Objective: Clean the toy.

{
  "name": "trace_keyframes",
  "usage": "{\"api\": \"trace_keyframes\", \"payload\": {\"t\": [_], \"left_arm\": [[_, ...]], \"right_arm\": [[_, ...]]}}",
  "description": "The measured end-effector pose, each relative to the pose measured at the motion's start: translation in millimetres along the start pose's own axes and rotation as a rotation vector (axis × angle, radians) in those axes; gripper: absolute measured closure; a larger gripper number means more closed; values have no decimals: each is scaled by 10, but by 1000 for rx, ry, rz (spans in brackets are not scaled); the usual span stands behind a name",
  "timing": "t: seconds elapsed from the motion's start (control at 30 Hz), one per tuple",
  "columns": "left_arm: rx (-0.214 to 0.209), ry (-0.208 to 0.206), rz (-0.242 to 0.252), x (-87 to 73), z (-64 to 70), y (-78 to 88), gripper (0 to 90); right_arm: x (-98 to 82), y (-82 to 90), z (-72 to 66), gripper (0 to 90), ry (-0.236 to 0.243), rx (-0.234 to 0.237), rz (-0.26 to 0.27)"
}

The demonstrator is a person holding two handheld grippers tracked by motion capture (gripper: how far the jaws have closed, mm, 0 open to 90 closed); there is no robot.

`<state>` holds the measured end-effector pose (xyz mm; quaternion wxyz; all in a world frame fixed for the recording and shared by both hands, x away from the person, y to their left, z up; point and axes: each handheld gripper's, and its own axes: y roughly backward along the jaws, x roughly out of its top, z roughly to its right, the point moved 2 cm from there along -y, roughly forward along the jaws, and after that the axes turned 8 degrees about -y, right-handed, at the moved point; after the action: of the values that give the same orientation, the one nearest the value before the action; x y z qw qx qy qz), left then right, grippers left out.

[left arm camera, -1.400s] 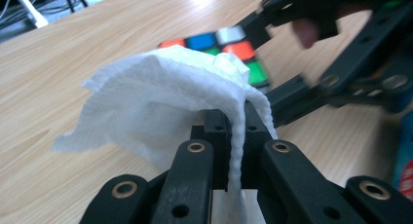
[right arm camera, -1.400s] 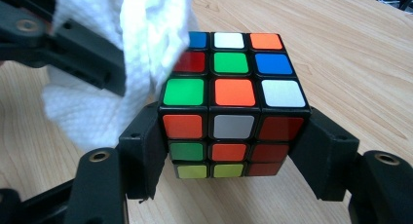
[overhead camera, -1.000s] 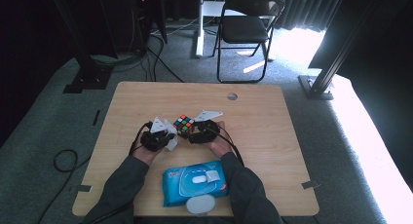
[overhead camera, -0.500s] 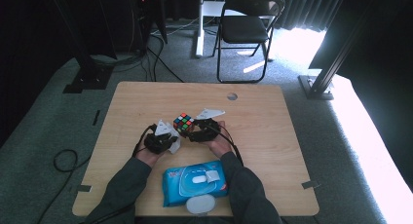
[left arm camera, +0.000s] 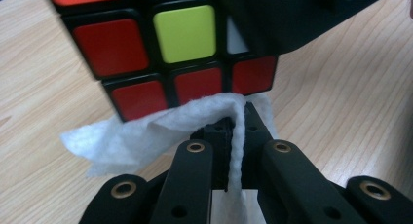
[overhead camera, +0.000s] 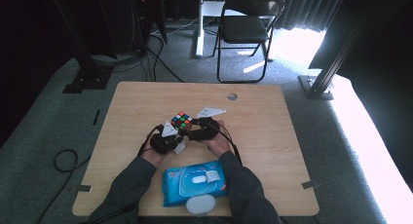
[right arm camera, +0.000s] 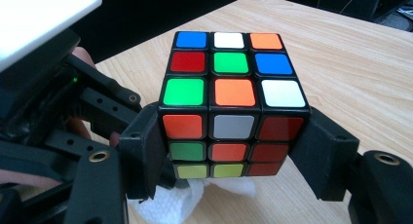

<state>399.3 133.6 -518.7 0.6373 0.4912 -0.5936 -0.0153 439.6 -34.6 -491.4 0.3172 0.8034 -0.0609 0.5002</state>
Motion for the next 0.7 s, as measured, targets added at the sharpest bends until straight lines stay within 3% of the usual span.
{"api": "trace_keyframes", "payload": {"t": [0.13,0.4,0.53,0.7], "left_arm": [[14,-6,13,12,0,6,863],[60,56,22,-53,-159,46,862],[84,39,10,-46,-170,54,862],[69,30,10,-20,-135,38,860]], "right_arm": [[12,8,-2,344,-7,7,10],[-3,35,28,344,-12,13,12],[11,26,20,344,-13,14,13],[20,22,15,344,-13,13,13]]}}
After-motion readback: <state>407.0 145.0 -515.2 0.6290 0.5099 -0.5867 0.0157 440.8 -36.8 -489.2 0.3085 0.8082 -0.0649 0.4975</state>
